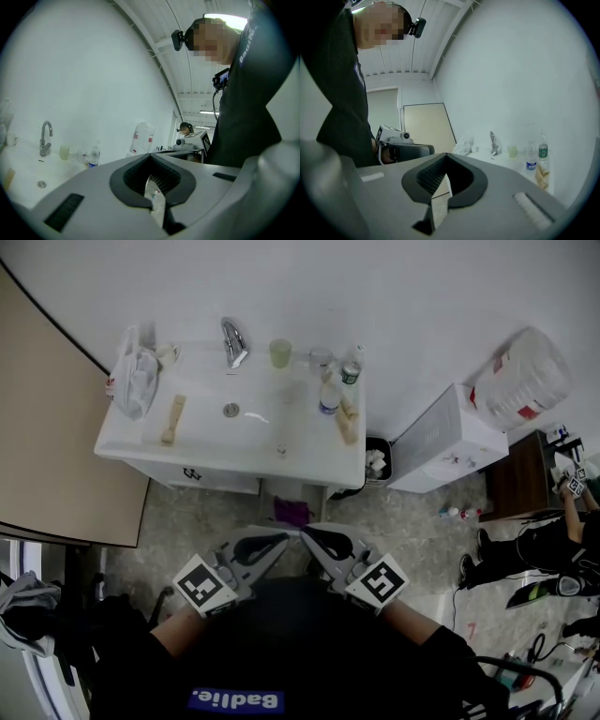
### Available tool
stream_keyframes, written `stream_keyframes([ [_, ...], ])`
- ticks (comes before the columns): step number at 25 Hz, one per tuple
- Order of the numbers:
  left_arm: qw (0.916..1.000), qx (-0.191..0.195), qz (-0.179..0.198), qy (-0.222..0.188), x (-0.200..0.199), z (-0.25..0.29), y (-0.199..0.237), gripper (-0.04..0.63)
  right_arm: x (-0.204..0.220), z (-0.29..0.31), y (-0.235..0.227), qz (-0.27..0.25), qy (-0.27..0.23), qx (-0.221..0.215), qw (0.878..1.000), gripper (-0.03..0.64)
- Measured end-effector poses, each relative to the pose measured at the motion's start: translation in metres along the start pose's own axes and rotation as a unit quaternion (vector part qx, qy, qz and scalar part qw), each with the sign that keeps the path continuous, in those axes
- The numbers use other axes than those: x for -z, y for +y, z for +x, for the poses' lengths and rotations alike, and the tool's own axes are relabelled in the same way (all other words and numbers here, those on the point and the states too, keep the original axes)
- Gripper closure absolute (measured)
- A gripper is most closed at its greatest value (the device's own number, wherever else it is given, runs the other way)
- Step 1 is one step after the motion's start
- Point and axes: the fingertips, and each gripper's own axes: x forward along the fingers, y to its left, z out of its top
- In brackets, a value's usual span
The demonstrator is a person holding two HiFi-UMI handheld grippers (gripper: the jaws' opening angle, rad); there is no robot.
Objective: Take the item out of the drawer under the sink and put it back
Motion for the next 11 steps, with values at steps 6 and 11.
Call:
stream_keyframes([
  [6,1.0000,0.003,0.004,0.003,-0.0013,0.0008,-0.0029,0.607,0.0004,0.0009,-0.0010,0.003,0.001,-0.003,1.000,0.615],
  [11,1.0000,0.006,0.005,0.002,-0.0046,0.0014,-0.0047,0.606,0.0005,0.0012,0.0001,0.001,0.007,-0.007,1.000,0.615],
])
